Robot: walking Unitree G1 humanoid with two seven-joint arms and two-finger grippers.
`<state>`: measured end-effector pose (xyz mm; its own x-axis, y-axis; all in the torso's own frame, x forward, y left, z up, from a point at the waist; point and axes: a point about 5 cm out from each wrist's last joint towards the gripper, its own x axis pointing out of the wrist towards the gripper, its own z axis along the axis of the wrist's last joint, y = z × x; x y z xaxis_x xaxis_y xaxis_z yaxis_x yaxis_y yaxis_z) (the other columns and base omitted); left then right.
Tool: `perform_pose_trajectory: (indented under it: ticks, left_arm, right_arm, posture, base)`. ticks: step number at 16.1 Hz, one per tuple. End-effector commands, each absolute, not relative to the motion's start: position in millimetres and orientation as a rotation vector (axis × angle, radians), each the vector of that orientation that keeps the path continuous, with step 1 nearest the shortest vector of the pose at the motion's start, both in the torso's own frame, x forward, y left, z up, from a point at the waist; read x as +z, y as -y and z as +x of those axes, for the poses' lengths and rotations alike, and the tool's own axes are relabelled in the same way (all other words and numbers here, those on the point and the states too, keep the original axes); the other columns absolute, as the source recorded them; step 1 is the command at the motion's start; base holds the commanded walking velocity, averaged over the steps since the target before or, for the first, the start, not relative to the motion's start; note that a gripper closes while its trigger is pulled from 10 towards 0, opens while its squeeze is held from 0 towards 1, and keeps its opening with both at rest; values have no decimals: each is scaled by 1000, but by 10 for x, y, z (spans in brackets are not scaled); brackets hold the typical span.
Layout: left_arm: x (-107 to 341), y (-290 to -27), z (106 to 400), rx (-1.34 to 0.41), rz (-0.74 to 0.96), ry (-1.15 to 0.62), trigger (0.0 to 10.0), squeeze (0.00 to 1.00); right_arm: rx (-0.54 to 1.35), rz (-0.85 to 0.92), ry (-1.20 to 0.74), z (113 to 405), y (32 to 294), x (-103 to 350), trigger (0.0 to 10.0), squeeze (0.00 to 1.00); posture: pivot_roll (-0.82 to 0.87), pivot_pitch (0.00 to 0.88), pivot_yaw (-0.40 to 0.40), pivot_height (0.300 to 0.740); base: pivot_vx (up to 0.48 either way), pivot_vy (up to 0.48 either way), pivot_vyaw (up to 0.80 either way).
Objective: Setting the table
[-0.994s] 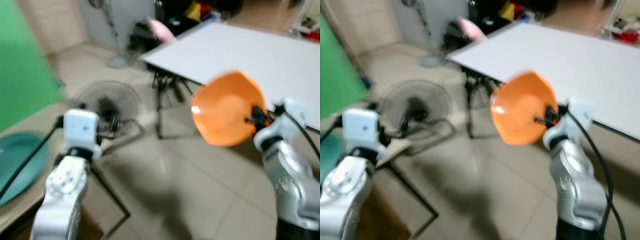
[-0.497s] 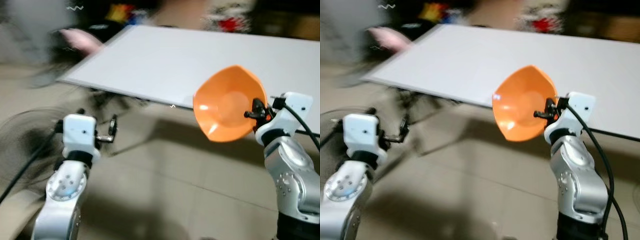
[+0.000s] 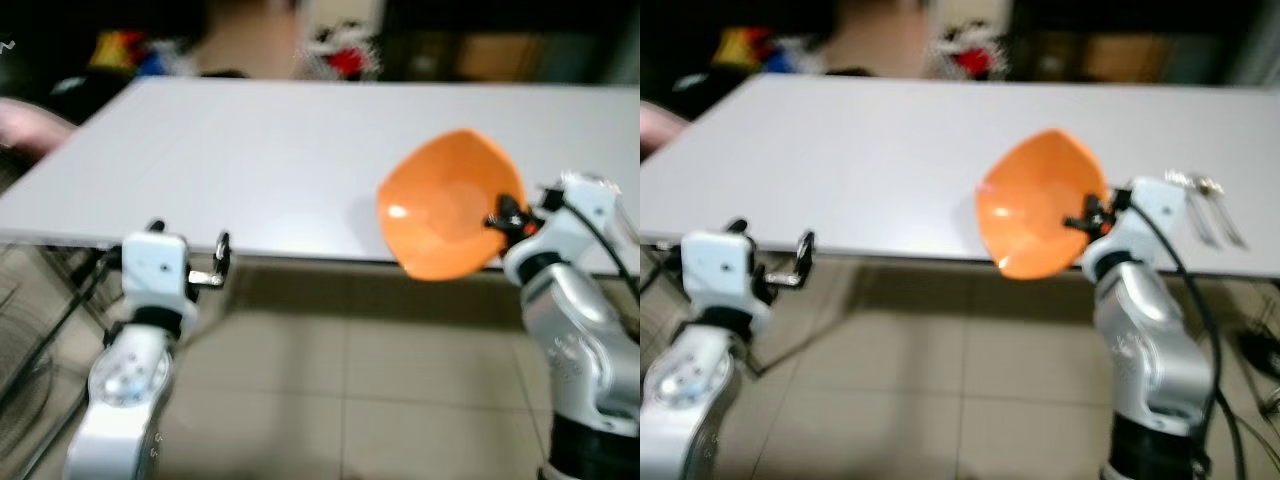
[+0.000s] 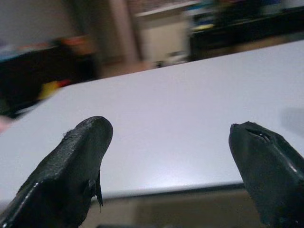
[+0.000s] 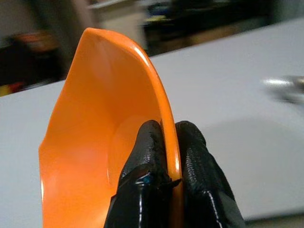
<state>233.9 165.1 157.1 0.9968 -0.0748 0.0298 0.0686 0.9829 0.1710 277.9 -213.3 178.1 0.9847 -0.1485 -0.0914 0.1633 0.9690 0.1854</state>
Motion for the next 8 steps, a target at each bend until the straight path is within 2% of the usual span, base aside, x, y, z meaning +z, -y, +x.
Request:
perform_pose_trajectory:
  ticks: [1, 6, 7, 8]
  left_arm:
    - [1597, -1654, 2336, -81, 188, 47, 10000, 0]
    - [1606, -1580, 2365, -137, 187, 56, 10000, 0]
    - [1615, -1559, 2379, -146, 184, 59, 10000, 0]
    - [1632, -1536, 2407, -156, 177, 67, 10000, 0]
  right_arm:
    - [-170, 210, -56, 2784, 2161, 1844, 10000, 0]
    - [-183, 255, -80, 2774, 2226, 1809, 10000, 0]
    - [-163, 292, -94, 2792, 2228, 1794, 10000, 0]
    - [-95, 416, -109, 2848, 2190, 1796, 10000, 0]
  posture:
    - [-127, 0, 37, 740]
    - [-132, 0, 59, 740]
    - [-135, 0, 66, 740]
    - [-136, 0, 70, 740]
  base:
    - [341, 0, -800]
    - [340, 0, -800]
    - [337, 0, -800]
    - [341, 0, 0]
